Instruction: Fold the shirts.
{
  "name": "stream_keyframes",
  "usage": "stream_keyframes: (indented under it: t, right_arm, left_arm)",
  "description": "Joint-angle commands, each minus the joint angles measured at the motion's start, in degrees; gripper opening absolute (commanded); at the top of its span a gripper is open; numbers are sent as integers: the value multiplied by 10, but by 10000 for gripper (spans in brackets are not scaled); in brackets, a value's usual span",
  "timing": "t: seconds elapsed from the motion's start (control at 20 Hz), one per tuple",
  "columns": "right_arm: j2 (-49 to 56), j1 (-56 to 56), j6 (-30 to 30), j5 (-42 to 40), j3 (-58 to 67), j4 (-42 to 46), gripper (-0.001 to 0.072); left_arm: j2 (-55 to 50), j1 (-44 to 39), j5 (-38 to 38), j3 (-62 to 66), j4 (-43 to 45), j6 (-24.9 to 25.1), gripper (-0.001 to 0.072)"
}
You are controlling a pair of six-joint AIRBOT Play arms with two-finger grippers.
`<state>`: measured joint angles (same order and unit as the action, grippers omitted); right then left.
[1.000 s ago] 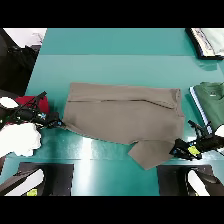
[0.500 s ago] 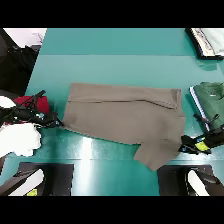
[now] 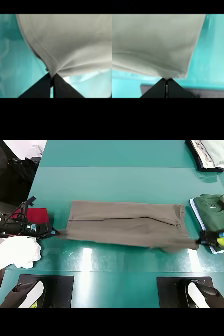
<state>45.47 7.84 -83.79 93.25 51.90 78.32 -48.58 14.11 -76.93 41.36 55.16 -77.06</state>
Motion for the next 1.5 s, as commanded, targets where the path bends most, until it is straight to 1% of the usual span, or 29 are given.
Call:
stream_keyframes:
  t: [0.0,0.15,0.25,0.45,0.55,0.7,0.8,0.85,0.9,0.95,1.0,1.05,1.1,1.15,1.25,1.3,1.35,1.4,1.45]
  right_arm:
    - [95,-27,14,-52,80,-6,16]
    - [197,-70,14,-77,140,-5,16]
    - [251,-87,14,-92,177,-5,16]
    - [339,-94,7,-93,254,-5,16]
    - [374,-94,3,-92,287,-5,16]
    - [418,-94,3,-94,325,-7,18]
    - [443,-94,0,-107,343,-9,20]
    - [455,-94,-2,-118,354,-18,35]
    - [465,-89,-2,-130,366,-40,219]
    - [475,-80,-1,-138,382,-77,505]
    - [483,-66,5,-136,399,-117,605]
    - [485,-53,17,-128,411,-151,605]
    - [482,-38,30,-116,416,-177,605]
    - [475,-22,44,-102,412,-187,605]
    - [451,16,58,-85,373,-187,604]
    - [440,35,66,-80,343,-187,605]
    - [431,54,77,-77,314,-187,605]
    - [424,74,87,-77,280,-187,605]
    - [421,90,96,-78,251,-189,605]
  left_arm:
    - [-30,0,64,33,-25,-6,26]
    - [-109,-4,81,80,-40,-5,26]
    - [-169,-23,103,116,-40,-5,26]
    - [-284,-64,146,207,-40,-7,26]
    - [-332,-75,154,252,-40,-10,27]
    - [-378,-75,166,292,-43,-12,27]
    - [-384,-75,201,292,-44,-11,32]
    - [-384,-75,214,292,-49,-11,288]
    - [-384,-75,225,292,-63,-12,680]
    - [-383,-73,226,295,-80,-13,672]
    - [-383,-73,216,303,-89,-14,612]
    - [-383,-73,193,317,-92,-14,594]
    - [-382,-74,163,330,-94,-13,594]
    - [-382,-76,131,342,-97,-3,593]
    - [-382,-84,92,346,-97,6,591]
    - [-383,-93,87,346,-97,6,487]
    - [-383,-103,89,346,-97,11,199]
    - [-383,-116,92,346,-97,21,34]
    - [-383,-131,95,346,-97,25,37]
